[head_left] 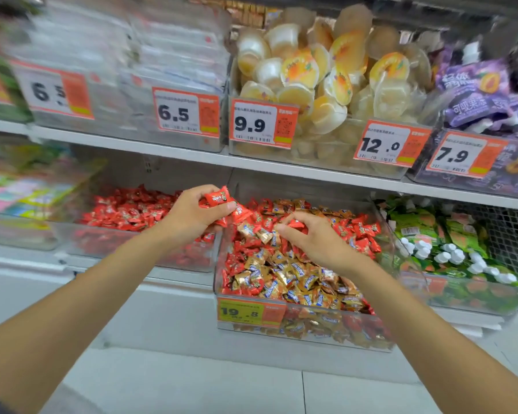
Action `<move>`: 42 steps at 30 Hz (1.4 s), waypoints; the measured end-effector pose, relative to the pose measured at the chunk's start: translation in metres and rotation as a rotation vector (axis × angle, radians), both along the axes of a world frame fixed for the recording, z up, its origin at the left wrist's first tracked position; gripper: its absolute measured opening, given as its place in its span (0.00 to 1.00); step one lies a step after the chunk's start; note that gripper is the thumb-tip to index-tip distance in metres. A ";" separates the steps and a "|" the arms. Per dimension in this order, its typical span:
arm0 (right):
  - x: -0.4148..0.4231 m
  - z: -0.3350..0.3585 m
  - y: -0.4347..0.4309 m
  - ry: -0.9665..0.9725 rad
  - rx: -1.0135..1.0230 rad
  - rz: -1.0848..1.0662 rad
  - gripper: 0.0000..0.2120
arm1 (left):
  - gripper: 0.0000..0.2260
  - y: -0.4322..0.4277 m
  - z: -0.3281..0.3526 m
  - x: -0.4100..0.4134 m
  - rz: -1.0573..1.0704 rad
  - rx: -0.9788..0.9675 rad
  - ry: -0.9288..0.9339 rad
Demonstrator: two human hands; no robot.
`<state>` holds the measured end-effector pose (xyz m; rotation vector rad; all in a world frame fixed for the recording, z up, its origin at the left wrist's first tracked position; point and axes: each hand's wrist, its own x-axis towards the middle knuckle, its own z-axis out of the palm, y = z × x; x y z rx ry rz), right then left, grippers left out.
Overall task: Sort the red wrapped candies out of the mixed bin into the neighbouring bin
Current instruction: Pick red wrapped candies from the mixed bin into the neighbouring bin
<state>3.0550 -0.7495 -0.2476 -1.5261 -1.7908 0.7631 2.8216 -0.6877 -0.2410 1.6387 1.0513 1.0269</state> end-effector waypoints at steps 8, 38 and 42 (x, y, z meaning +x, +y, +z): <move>-0.127 0.001 0.103 -0.023 0.116 0.116 0.08 | 0.08 0.088 -0.042 -0.128 0.397 -0.030 0.031; 0.061 -0.006 -0.017 -0.213 0.067 -0.153 0.06 | 0.10 -0.016 -0.016 0.039 -0.274 0.178 0.412; 0.085 -0.020 -0.037 -0.073 0.061 -0.237 0.07 | 0.17 -0.018 -0.025 0.061 -0.448 0.127 0.695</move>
